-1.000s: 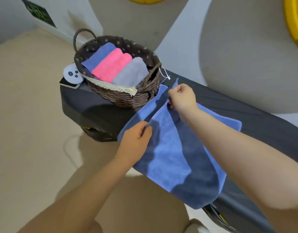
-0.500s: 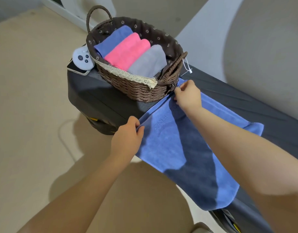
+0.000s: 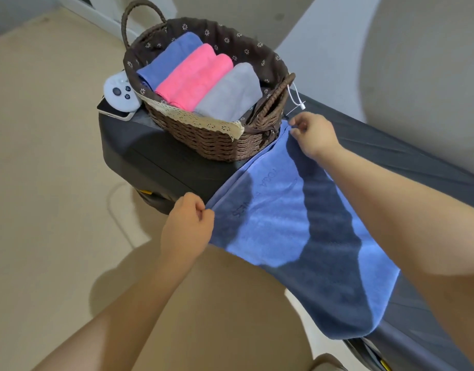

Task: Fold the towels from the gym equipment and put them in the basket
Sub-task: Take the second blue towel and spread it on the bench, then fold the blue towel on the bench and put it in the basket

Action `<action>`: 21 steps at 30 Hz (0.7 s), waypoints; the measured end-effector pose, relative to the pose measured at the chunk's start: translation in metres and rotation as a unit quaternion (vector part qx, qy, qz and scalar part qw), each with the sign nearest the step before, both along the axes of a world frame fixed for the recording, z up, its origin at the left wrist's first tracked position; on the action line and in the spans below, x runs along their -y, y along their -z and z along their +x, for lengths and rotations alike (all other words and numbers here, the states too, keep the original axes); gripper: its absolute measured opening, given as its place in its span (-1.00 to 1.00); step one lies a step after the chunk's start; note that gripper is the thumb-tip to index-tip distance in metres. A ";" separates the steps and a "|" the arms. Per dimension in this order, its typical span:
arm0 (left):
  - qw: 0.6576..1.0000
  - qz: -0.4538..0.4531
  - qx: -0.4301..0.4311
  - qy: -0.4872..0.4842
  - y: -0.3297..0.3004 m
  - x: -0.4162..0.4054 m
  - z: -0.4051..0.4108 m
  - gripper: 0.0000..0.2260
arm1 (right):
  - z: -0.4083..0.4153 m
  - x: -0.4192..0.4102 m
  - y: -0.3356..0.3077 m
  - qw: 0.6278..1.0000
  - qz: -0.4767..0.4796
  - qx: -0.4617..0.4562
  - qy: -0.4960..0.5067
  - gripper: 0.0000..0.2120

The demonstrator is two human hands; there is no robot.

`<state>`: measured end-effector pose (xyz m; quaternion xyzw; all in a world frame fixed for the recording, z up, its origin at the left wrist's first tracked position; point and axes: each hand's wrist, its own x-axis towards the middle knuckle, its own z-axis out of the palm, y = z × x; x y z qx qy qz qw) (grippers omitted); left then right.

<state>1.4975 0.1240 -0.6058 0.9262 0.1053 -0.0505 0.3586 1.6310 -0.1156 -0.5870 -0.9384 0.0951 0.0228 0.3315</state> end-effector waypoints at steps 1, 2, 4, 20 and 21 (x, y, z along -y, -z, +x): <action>1.000 0.004 0.017 0.005 -0.001 0.001 0.002 -0.87 | 0.004 -0.002 0.002 1.000 0.002 0.001 0.005 -0.80; 0.999 0.013 0.043 0.017 -0.002 0.001 0.003 -0.94 | 0.006 -0.003 0.003 1.000 0.005 0.002 0.006 -0.82; 0.991 0.057 0.103 0.070 -0.004 0.005 0.008 -0.91 | 0.005 -0.005 0.006 1.000 -0.003 0.007 -0.002 -0.83; 0.968 0.153 0.140 0.139 -0.003 0.034 0.027 -0.84 | 0.015 -0.005 -0.002 0.998 -0.043 0.031 -0.034 -0.93; 0.968 0.156 0.137 0.138 -0.001 0.034 0.027 -0.82 | 0.015 -0.007 0.002 0.998 -0.052 0.028 -0.034 -0.91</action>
